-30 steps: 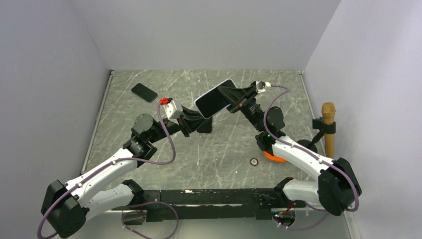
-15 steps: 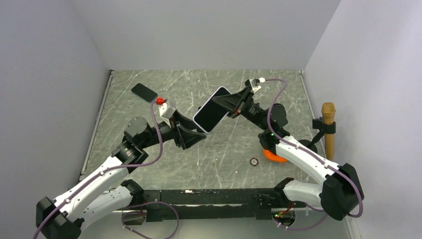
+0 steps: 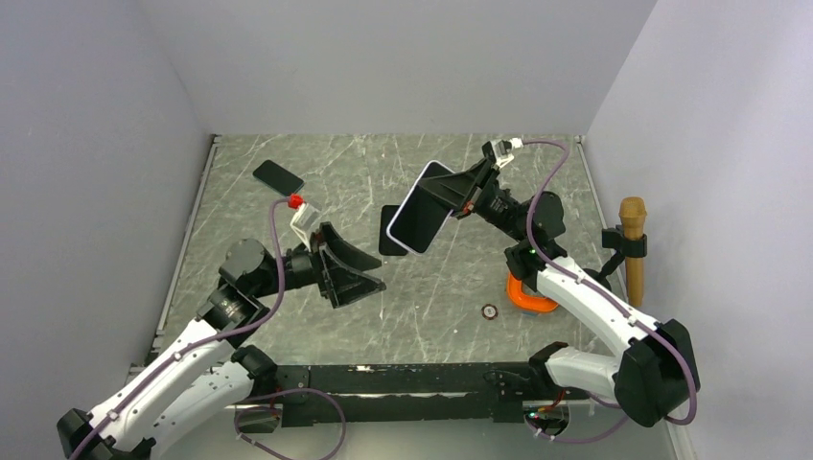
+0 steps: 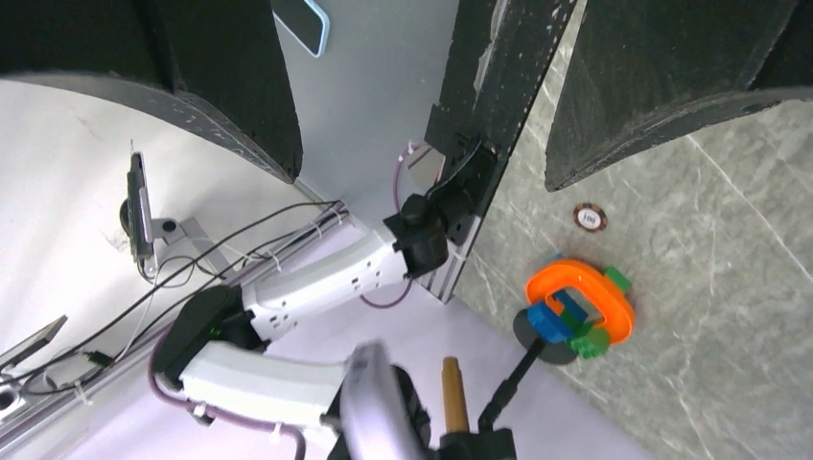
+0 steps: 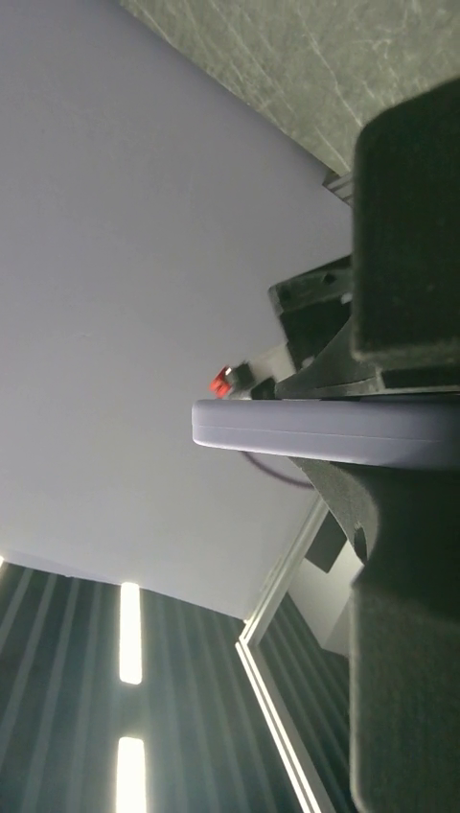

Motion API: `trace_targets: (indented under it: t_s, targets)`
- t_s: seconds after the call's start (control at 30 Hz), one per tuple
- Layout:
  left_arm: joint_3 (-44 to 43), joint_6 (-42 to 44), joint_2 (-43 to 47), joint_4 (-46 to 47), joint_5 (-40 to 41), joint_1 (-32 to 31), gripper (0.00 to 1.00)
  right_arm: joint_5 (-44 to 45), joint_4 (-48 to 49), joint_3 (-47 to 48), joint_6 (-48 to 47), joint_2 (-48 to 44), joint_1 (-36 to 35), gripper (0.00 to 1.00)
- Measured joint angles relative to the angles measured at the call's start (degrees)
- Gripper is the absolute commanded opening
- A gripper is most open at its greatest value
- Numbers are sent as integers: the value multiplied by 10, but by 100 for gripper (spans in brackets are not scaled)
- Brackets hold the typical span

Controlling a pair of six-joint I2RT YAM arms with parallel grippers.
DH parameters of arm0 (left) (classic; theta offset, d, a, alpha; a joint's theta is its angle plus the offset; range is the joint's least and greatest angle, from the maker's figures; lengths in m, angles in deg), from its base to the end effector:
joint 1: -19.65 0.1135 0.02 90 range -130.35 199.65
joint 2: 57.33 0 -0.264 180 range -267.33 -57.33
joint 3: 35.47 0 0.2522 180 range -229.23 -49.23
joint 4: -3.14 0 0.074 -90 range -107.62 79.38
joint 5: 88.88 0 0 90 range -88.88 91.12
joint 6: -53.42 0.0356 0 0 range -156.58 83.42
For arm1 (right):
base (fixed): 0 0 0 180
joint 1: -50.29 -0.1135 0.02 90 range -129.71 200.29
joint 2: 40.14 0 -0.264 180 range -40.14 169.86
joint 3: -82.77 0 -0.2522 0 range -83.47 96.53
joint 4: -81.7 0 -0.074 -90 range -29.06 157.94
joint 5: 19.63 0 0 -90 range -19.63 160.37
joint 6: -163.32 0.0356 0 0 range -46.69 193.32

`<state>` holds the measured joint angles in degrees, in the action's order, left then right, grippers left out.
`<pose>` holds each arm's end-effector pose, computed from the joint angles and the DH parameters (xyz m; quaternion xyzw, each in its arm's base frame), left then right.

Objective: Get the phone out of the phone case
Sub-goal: Remove the phone case from the phone.

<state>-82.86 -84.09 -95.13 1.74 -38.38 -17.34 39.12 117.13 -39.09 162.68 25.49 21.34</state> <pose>0.1146 -0.1147 0.3318 0.1978 0.6371 -0.6421 0.3778 0.2128 0.1388 0.3700 0.0503 0.5451 0.7797 0.3039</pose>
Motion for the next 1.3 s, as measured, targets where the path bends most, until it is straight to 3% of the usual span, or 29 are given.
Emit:
trace_targets:
  t_s: [0.2,0.4,0.57,0.63,0.7,0.73,0.9,1.03,1.17,1.23,1.3]
  targets:
    - [-93,13,-49,-20,-1,1,64,-30,-20,9,-14,0,0,0]
    - [-141,18,-113,-23,-24,2,60,-45,-46,12,-32,-9,0,0]
    - [-158,18,-140,-27,-35,4,43,-53,-59,14,-43,-16,0,0]
    - [-160,18,-146,-23,-43,4,28,-54,-60,14,-46,-17,0,0]
    - [-161,18,-150,-21,-51,4,6,-53,-63,14,-51,-17,0,0]
    - [-162,21,-152,-16,-59,5,1,-53,-66,14,-54,-17,2,0]
    - [-147,16,-164,48,-119,32,0,-53,-59,14,-45,-19,4,0]
    - [-107,-3,-193,169,-192,80,0,-72,32,14,57,2,2,0]
    - [-104,-5,-246,204,-220,109,1,-92,106,17,137,17,-8,0]
    - [-104,-13,-260,214,-222,112,42,-103,92,24,136,9,-8,0]
    - [-101,-18,-261,224,-218,113,66,-112,52,37,112,-8,-5,0]
